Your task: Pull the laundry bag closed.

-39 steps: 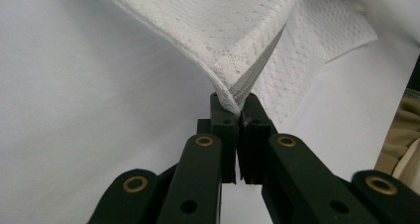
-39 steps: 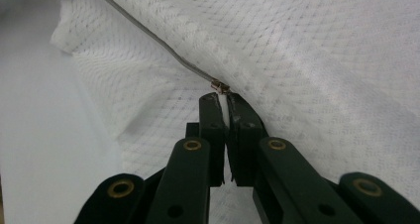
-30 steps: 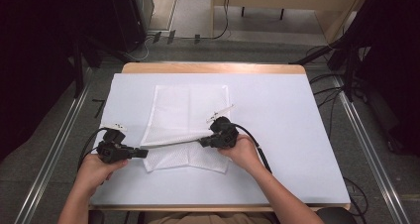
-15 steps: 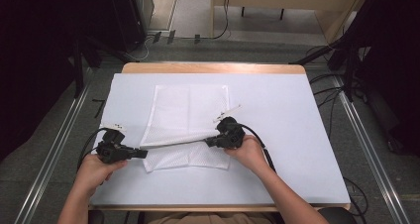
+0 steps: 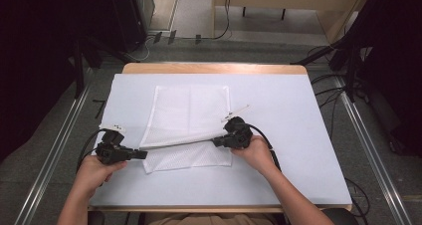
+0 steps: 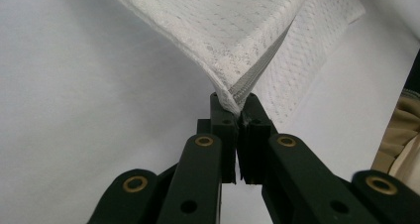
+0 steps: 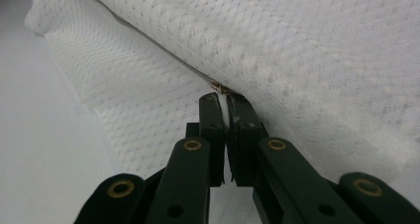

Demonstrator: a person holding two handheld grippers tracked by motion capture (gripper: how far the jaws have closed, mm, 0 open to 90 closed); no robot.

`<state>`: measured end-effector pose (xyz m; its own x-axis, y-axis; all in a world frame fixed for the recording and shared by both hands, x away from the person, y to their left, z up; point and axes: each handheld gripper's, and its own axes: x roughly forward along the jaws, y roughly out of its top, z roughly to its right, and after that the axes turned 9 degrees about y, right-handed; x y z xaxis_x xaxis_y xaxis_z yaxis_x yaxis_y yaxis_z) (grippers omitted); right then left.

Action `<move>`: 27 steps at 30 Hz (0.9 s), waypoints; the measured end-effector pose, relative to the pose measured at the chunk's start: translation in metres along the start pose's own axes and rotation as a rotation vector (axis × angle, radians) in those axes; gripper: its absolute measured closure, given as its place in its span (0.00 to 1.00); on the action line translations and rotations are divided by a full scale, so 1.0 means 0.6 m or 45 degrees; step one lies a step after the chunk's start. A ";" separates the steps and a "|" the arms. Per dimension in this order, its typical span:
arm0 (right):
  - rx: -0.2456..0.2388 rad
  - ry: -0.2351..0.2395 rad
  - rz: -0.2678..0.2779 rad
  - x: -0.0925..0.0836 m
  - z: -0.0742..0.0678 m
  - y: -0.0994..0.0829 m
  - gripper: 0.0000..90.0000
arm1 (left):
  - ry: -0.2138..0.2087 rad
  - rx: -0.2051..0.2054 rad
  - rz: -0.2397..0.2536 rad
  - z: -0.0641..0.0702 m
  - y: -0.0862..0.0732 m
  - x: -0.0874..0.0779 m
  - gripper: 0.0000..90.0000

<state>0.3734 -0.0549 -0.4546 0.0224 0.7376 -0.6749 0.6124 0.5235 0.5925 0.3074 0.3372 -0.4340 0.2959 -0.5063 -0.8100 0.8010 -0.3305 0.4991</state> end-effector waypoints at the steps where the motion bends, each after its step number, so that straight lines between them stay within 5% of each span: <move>1: 0.013 -0.002 -0.001 -0.003 0.001 -0.002 0.98 | -0.001 -0.001 -0.001 0.000 0.000 0.000 0.98; 27: 0.029 -0.019 0.011 -0.041 0.013 -0.027 0.98 | -0.012 -0.004 -0.008 -0.002 -0.003 0.000 0.98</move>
<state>0.3690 -0.0849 -0.4509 0.0395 0.7355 -0.6763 0.6302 0.5069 0.5881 0.3068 0.3386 -0.4354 0.2860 -0.5119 -0.8100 0.8043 -0.3313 0.4933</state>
